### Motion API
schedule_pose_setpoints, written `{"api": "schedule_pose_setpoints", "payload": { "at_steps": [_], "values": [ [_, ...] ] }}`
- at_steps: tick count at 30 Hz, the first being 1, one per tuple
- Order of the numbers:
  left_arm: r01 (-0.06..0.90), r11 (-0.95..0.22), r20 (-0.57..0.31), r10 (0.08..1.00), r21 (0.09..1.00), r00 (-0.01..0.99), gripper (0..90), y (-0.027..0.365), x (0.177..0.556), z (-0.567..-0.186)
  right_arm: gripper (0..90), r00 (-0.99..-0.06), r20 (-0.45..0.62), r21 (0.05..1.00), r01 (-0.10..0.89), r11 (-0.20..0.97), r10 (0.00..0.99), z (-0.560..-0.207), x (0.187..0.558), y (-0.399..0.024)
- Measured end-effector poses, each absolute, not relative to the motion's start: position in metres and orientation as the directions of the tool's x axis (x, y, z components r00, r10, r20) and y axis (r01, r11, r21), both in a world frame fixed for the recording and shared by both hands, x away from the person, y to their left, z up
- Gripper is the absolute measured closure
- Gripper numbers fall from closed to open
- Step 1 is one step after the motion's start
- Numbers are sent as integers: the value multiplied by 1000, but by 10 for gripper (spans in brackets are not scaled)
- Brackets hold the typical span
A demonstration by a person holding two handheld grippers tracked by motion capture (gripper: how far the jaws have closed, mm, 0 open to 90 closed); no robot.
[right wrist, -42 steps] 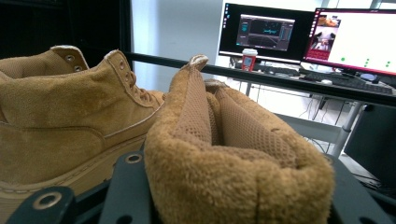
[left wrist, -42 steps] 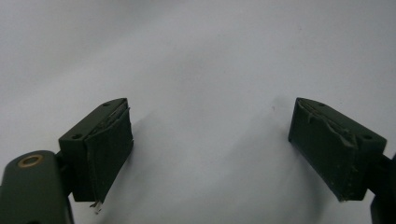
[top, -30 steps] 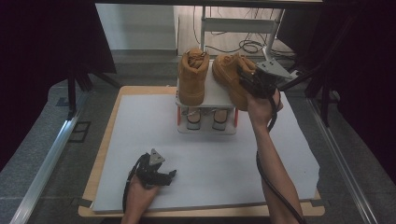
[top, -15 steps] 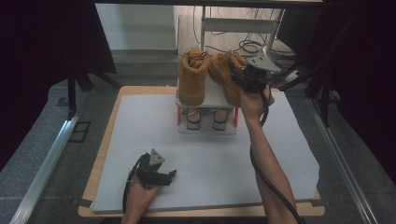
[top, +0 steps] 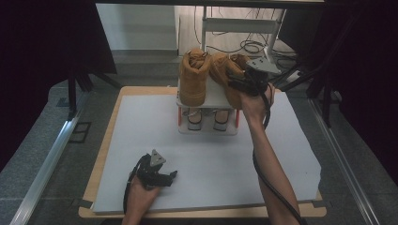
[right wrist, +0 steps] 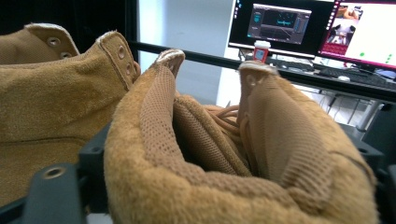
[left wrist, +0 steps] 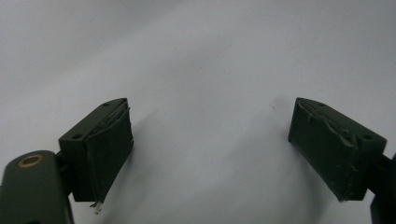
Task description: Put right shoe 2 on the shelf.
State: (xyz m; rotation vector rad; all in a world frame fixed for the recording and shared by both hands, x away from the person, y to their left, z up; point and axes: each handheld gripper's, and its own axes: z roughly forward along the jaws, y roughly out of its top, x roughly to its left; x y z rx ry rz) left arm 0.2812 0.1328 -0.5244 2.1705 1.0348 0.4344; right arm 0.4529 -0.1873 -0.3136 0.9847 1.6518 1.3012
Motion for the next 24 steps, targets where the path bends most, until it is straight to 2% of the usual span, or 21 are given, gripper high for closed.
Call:
{"api": "schedule_pose_setpoints", "payload": {
  "at_steps": [4, 24],
  "values": [
    [549, -449, 8, 779, 705, 627, 135, 133, 281, -524, 25, -422, -109, 976, 125, 177, 900, -313, 453, -190],
    [548, -449, 10, 779, 706, 627, 135, 132, 281, -524, 44, -466, -60, 970, 182, 162, 883, -328, 422, -212]
  ]
}}
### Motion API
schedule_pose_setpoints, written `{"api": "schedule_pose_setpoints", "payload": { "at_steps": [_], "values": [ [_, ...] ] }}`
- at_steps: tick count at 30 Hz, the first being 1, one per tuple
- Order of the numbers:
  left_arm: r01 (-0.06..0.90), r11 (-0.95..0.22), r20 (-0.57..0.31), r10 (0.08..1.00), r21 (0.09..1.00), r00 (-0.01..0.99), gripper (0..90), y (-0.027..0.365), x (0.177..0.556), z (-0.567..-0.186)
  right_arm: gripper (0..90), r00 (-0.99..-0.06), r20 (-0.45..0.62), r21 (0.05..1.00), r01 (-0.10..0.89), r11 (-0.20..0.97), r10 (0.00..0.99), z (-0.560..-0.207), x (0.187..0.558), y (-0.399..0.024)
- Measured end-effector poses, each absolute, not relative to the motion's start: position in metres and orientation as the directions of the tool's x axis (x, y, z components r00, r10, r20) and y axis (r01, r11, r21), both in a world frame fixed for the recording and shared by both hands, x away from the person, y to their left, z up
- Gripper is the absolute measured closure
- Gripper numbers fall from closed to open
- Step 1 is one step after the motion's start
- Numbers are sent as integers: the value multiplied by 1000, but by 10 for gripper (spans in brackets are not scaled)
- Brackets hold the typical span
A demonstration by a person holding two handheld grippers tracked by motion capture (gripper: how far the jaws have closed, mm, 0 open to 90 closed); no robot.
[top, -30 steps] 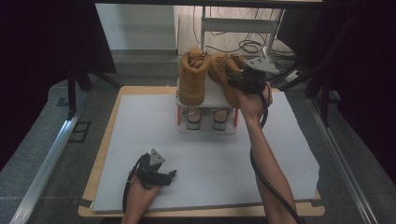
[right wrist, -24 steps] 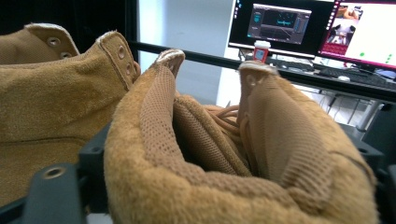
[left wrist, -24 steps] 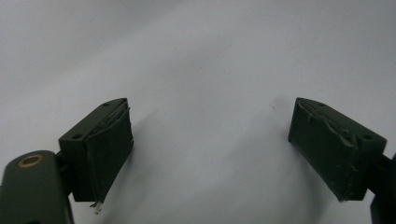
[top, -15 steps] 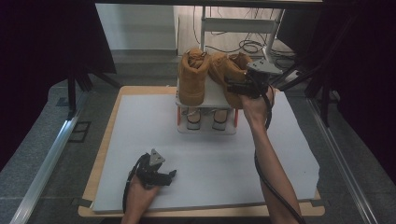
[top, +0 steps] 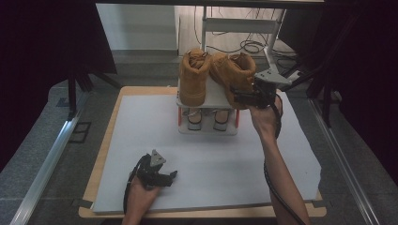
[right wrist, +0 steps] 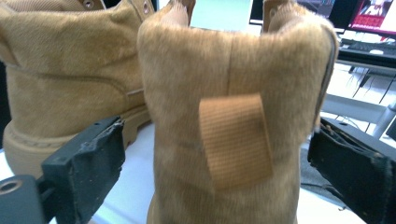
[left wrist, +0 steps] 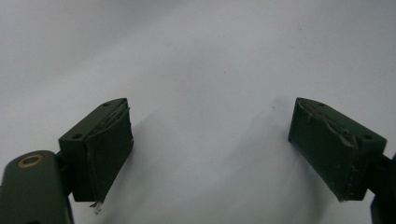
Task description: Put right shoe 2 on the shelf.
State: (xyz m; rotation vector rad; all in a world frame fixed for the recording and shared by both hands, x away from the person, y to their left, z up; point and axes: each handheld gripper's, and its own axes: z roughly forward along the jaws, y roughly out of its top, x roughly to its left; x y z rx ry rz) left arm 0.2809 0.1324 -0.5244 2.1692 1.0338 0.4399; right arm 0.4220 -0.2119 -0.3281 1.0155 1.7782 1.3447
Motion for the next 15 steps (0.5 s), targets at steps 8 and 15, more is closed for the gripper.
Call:
{"api": "schedule_pose_setpoints", "payload": {
  "at_steps": [8, 15],
  "values": [
    [547, -451, 11, 778, 705, 628, 135, 133, 281, -524, 89, -468, -62, 970, 178, 163, 882, -332, 407, -220],
    [548, -452, 11, 778, 704, 628, 135, 133, 281, -524, 227, -469, -33, 968, 205, 144, 883, -336, 399, -233]
  ]
}}
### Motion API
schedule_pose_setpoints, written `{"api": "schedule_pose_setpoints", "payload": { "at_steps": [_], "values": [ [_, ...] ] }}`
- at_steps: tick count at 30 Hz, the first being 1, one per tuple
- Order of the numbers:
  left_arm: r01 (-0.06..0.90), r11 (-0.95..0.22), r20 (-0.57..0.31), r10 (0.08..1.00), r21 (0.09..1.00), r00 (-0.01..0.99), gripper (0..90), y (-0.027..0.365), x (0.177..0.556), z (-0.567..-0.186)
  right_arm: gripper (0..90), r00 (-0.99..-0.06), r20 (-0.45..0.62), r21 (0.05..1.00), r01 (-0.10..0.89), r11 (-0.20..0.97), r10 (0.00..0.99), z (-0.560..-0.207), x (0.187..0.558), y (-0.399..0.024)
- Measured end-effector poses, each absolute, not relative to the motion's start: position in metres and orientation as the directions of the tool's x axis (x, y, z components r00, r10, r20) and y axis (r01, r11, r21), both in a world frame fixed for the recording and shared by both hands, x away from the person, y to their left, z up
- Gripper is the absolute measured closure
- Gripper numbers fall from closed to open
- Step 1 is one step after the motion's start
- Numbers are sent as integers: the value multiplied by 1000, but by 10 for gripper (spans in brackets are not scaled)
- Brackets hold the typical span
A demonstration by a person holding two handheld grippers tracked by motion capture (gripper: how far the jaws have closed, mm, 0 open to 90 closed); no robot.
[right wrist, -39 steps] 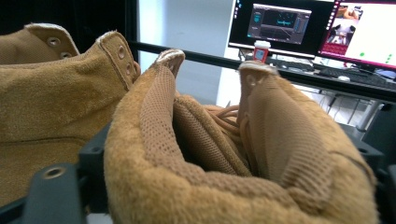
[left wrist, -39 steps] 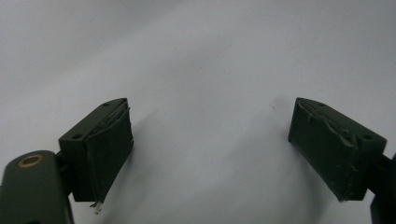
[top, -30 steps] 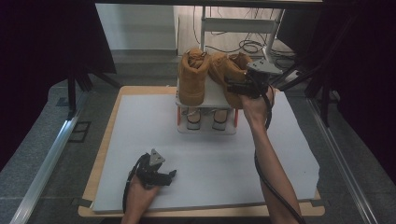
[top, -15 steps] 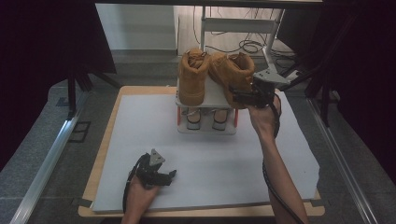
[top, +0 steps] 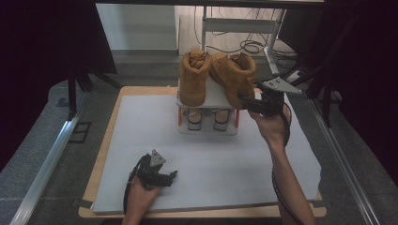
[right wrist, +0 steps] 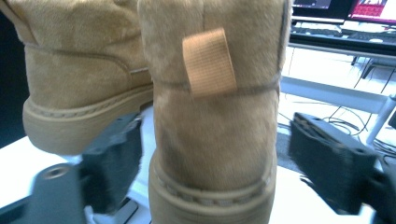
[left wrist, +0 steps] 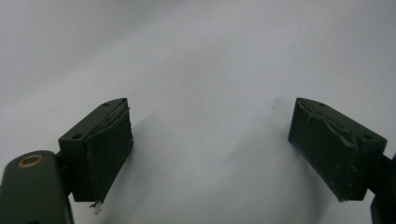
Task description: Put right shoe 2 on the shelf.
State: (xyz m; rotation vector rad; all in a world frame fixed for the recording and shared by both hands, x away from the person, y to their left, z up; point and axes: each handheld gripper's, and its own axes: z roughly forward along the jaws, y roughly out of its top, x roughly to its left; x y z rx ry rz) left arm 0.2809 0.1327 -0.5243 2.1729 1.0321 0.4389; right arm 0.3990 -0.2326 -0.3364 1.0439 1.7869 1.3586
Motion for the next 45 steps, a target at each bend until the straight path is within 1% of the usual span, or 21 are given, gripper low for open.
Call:
{"api": "schedule_pose_setpoints", "payload": {
  "at_steps": [9, 16, 24, 29, 30, 33, 36, 42, 45],
  "values": [
    [547, -453, 12, 778, 704, 628, 135, 133, 281, -524, 397, -489, -23, 968, 206, 141, 872, -345, 389, -245],
    [548, -453, 11, 778, 703, 628, 134, 133, 281, -524, 456, -494, -25, 969, 201, 142, 869, -349, 383, -253],
    [551, -448, 6, 780, 704, 626, 134, 133, 281, -524, 563, -500, -20, 964, 219, 149, 866, -356, 378, -263],
    [552, -448, 6, 780, 703, 626, 134, 133, 281, -524, 701, -514, -2, 959, 243, 148, 858, -362, 376, -268],
    [552, -448, 5, 780, 703, 626, 134, 133, 281, -524, 718, -516, -3, 957, 247, 152, 857, -363, 376, -269],
    [552, -449, 6, 780, 703, 626, 134, 133, 281, -524, 819, -512, -19, 953, 251, 170, 859, -368, 374, -270],
    [551, -451, 8, 779, 702, 628, 134, 133, 281, -524, 891, -515, -18, 949, 261, 177, 857, -371, 374, -272],
    [552, -451, 6, 778, 702, 628, 134, 133, 281, -524, 898, -513, -35, 943, 268, 199, 858, -378, 375, -274],
    [551, -452, 8, 778, 701, 628, 134, 133, 281, -524, 899, -521, -27, 945, 265, 191, 853, -382, 376, -274]
  ]
}}
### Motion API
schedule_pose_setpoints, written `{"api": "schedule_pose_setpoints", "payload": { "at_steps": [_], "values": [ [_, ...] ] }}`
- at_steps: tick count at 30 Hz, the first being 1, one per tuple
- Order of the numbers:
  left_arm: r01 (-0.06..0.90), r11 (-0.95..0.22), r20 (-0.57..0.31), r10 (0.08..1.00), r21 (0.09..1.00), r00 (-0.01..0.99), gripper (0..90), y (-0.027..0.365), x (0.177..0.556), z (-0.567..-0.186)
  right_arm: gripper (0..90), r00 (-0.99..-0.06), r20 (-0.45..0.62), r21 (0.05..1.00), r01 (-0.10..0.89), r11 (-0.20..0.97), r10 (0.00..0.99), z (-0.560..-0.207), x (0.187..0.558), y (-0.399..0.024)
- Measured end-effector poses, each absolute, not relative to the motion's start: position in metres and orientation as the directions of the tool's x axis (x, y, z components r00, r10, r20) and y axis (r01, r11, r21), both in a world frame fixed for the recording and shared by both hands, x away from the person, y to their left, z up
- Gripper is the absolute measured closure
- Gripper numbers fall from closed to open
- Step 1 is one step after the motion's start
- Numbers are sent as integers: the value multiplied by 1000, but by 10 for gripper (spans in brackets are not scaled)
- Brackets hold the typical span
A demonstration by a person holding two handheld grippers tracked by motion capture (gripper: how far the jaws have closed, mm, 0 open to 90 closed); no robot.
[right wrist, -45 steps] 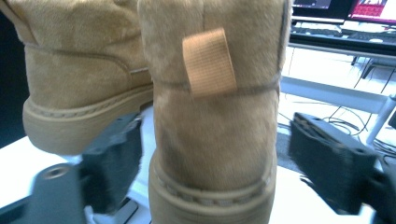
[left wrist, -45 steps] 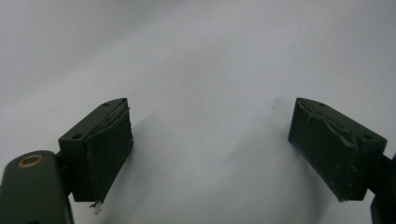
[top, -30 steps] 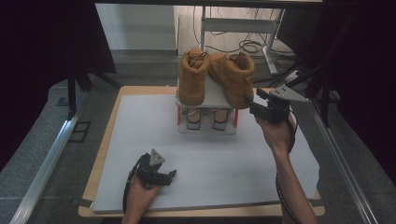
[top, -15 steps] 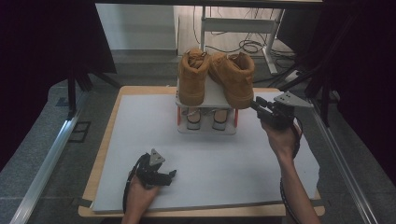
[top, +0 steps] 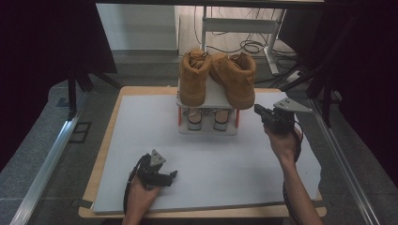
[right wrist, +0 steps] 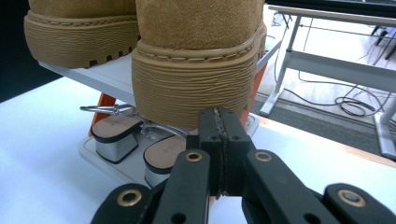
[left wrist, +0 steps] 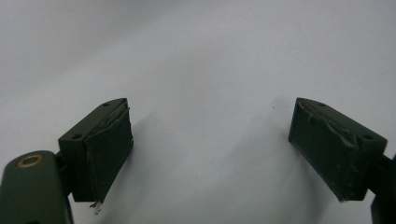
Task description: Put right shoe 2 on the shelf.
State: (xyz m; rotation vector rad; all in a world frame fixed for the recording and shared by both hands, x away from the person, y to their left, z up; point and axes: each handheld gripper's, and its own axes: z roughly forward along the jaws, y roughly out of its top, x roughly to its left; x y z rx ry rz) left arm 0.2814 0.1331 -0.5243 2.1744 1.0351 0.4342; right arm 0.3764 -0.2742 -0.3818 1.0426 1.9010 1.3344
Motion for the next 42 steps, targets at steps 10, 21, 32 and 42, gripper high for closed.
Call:
{"api": "schedule_pose_setpoints", "payload": {
  "at_steps": [10, 21, 32, 42],
  "values": [
    [551, -451, 7, 778, 702, 628, 134, 133, 281, -524, 900, -533, -31, 943, 264, 201, 846, -385, 381, -268],
    [552, -451, 6, 778, 702, 628, 134, 133, 282, -524, 900, -547, -29, 942, 264, 205, 836, -385, 383, -262],
    [552, -451, 8, 779, 702, 627, 134, 133, 281, -524, 900, -591, -45, 938, 253, 238, 805, -386, 389, -233],
    [553, -446, 4, 781, 704, 625, 135, 133, 281, -524, 900, -606, -44, 935, 254, 246, 794, -388, 397, -216]
  ]
}}
